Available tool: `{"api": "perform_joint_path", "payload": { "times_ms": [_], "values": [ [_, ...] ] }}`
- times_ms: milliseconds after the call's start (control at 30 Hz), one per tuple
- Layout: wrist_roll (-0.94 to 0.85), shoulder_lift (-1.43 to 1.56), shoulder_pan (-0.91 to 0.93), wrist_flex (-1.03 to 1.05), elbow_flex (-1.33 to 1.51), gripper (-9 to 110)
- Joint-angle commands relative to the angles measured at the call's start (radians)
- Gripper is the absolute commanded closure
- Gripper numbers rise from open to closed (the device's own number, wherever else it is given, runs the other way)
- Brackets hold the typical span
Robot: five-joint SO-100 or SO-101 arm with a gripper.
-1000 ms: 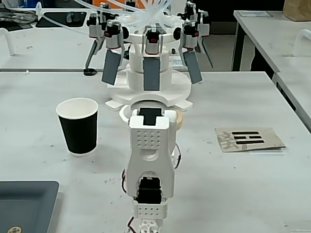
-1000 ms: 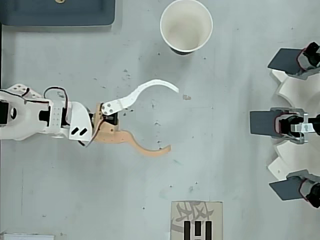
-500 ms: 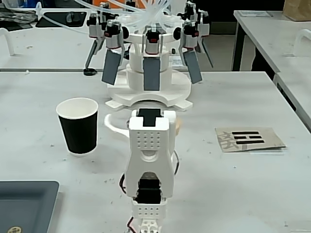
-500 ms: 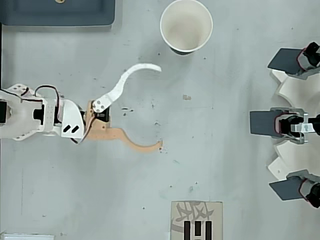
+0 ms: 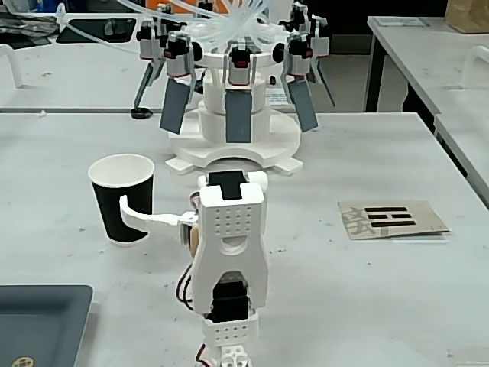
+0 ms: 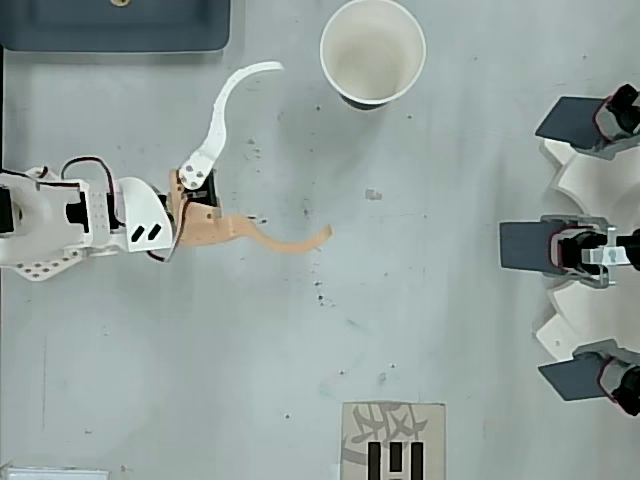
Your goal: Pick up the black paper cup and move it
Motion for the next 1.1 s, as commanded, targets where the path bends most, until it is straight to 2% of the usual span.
{"api": "perform_joint_path", "payload": {
  "times_ms": [0, 1067],
  "values": [
    [-0.017, 0.015, -0.04, 0.015, -0.015, 47],
    [-0.029, -0.485, -0.196, 0.025, -0.611, 46]
  ]
}}
